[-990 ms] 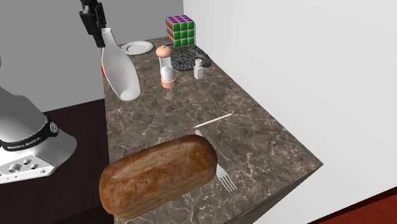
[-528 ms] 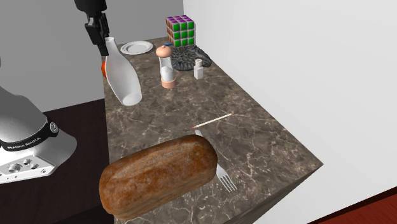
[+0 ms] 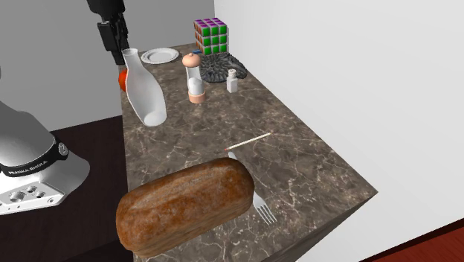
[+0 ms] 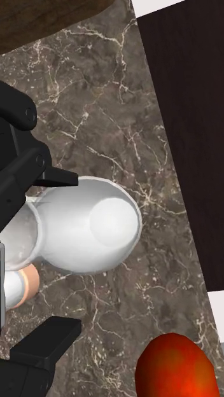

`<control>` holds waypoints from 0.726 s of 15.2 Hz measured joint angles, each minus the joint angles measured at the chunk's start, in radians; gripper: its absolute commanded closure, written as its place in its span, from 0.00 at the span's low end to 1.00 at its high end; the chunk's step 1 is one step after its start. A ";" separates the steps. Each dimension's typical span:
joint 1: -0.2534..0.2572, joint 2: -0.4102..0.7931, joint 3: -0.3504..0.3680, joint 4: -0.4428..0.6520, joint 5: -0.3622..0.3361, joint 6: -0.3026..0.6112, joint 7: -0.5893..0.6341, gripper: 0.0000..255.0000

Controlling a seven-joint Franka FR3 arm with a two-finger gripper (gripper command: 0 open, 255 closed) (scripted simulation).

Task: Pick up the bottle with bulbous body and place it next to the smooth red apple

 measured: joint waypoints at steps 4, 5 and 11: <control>-0.001 -0.006 -0.003 0.011 -0.002 -0.016 0.000 0.00; -0.004 -0.003 -0.008 0.038 -0.008 -0.041 -0.001 0.00; -0.009 -0.006 -0.017 0.121 -0.018 -0.127 0.003 0.00</control>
